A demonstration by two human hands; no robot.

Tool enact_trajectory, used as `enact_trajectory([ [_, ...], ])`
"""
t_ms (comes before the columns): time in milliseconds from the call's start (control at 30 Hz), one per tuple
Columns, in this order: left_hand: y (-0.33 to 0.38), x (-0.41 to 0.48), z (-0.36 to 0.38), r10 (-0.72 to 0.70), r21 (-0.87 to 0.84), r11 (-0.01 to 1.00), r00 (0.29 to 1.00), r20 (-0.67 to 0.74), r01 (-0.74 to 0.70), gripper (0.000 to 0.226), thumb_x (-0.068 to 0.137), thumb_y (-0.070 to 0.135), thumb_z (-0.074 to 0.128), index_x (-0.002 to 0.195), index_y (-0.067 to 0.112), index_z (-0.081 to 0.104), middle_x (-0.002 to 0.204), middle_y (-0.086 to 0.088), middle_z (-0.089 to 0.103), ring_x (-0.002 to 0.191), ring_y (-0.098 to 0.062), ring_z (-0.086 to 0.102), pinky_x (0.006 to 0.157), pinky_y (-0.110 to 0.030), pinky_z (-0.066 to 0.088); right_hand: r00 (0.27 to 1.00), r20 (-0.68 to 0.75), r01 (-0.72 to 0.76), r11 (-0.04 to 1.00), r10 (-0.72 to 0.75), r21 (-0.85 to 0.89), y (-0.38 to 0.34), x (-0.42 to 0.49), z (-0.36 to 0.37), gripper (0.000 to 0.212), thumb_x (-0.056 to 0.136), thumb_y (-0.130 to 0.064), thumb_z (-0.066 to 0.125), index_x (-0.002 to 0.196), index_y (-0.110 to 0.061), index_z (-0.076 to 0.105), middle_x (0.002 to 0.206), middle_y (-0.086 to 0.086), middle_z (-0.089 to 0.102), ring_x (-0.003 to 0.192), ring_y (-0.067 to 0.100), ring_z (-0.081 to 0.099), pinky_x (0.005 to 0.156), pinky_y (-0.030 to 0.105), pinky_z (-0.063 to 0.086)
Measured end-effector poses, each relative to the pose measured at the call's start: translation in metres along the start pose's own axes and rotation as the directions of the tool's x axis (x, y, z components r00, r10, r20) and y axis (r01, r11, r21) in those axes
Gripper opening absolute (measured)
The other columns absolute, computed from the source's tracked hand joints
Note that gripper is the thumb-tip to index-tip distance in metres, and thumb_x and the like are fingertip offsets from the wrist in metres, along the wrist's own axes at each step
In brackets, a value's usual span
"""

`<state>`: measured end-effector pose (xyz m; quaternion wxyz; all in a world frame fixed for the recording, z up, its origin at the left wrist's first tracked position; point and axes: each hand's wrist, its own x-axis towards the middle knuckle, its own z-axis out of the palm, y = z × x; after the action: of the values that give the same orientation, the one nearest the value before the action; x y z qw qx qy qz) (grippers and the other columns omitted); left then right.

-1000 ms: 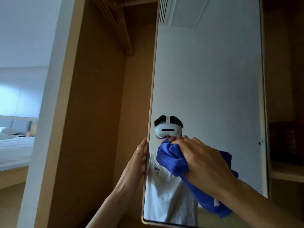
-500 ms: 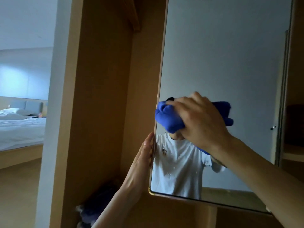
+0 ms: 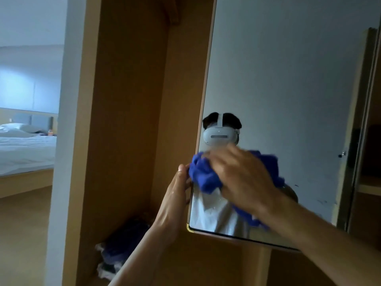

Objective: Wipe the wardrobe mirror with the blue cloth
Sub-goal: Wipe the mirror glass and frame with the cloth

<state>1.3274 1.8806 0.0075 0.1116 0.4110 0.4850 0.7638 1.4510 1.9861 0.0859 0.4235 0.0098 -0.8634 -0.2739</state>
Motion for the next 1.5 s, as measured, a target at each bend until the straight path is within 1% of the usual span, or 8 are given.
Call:
enact_trajectory([
  [167, -0.008, -0.005, -0.005, -0.024, 0.07, 0.997, 0.999, 0.029, 0.022, 0.062, 0.096, 0.073, 0.025, 0.145, 0.045, 0.051, 0.13, 0.011, 0.07, 0.117, -0.003, 0.067, 0.102, -0.031, 0.05, 0.986, -0.114, -0.129, 0.988, 0.119, -0.08, 0.019, 0.035, -0.015, 0.032, 0.067, -0.001, 0.074, 0.097, -0.009, 0.066, 0.094, 0.007, 0.065, 0.087, 0.029, 0.055, 0.066, 0.032, 0.033],
  [433, -0.015, -0.007, -0.008, -0.087, 0.003, 0.996, 0.995, 0.049, 0.087, 0.059, 0.092, 0.076, 0.028, 0.139, 0.049, 0.051, 0.125, 0.016, 0.072, 0.116, -0.006, 0.068, 0.104, -0.038, 0.048, 0.975, 0.22, 0.026, 0.998, -0.038, 0.053, -0.033, -0.054, 0.031, 0.06, 0.065, -0.028, 0.091, 0.12, -0.019, 0.068, 0.112, 0.002, 0.07, 0.098, 0.023, 0.065, 0.08, 0.035, 0.058],
  [533, -0.018, -0.009, -0.005, -0.082, 0.017, 0.996, 0.996, 0.03, 0.082, 0.06, 0.092, 0.075, 0.024, 0.14, 0.051, 0.051, 0.128, 0.019, 0.07, 0.12, -0.005, 0.066, 0.105, -0.037, 0.047, 0.988, 0.153, -0.001, 0.999, -0.004, 0.033, -0.017, -0.032, 0.021, 0.042, 0.075, -0.009, 0.075, 0.116, -0.013, 0.066, 0.115, 0.007, 0.065, 0.107, 0.028, 0.06, 0.088, 0.04, 0.053],
  [733, -0.016, -0.01, -0.005, -0.104, 0.025, 0.994, 0.995, 0.013, 0.103, 0.067, 0.09, 0.079, 0.023, 0.145, 0.051, 0.048, 0.134, 0.019, 0.066, 0.122, -0.003, 0.064, 0.097, -0.033, 0.049, 0.982, -0.122, -0.156, 0.986, 0.148, -0.062, 0.008, 0.03, -0.008, 0.03, 0.07, -0.002, 0.066, 0.1, -0.007, 0.066, 0.094, 0.009, 0.063, 0.088, 0.03, 0.058, 0.059, 0.031, 0.033],
  [1067, -0.017, -0.009, -0.001, -0.104, -0.046, 0.994, 0.995, 0.002, 0.104, 0.05, 0.096, 0.067, 0.032, 0.127, 0.043, 0.065, 0.119, 0.013, 0.075, 0.112, -0.006, 0.07, 0.081, -0.02, 0.059, 0.985, 0.166, -0.064, 0.997, 0.055, 0.05, -0.03, -0.034, 0.034, 0.052, 0.062, -0.013, 0.087, 0.11, -0.009, 0.069, 0.105, 0.012, 0.07, 0.098, 0.031, 0.067, 0.077, 0.04, 0.061],
  [1200, -0.02, -0.01, -0.002, -0.101, 0.062, 0.993, 0.995, -0.02, 0.102, 0.051, 0.097, 0.073, 0.024, 0.128, 0.053, 0.059, 0.119, 0.023, 0.073, 0.112, 0.003, 0.067, 0.08, -0.014, 0.054, 0.987, 0.009, -0.159, 0.987, 0.158, 0.027, -0.013, -0.001, 0.02, 0.034, 0.072, -0.008, 0.076, 0.104, -0.006, 0.064, 0.099, 0.014, 0.063, 0.092, 0.032, 0.061, 0.076, 0.04, 0.055],
  [1333, -0.021, -0.009, -0.004, -0.094, 0.079, 0.992, 0.995, -0.029, 0.096, 0.059, 0.094, 0.078, 0.023, 0.137, 0.054, 0.054, 0.136, 0.017, 0.065, 0.125, -0.003, 0.061, 0.104, -0.031, 0.046, 0.959, -0.141, -0.243, 0.969, 0.245, 0.031, -0.014, 0.02, 0.012, 0.028, 0.065, -0.007, 0.074, 0.091, -0.005, 0.064, 0.085, 0.014, 0.062, 0.075, 0.031, 0.061, 0.059, 0.031, 0.039],
  [1500, -0.012, -0.01, -0.002, -0.135, -0.028, 0.99, 0.991, 0.001, 0.135, 0.059, 0.097, 0.067, 0.026, 0.131, 0.036, 0.062, 0.116, 0.009, 0.077, 0.11, -0.008, 0.071, 0.084, -0.024, 0.059, 0.974, 0.104, -0.208, 0.976, 0.201, 0.061, -0.049, -0.035, 0.034, 0.051, 0.063, -0.02, 0.089, 0.109, -0.009, 0.069, 0.106, 0.013, 0.068, 0.095, 0.028, 0.068, 0.061, 0.031, 0.057],
])
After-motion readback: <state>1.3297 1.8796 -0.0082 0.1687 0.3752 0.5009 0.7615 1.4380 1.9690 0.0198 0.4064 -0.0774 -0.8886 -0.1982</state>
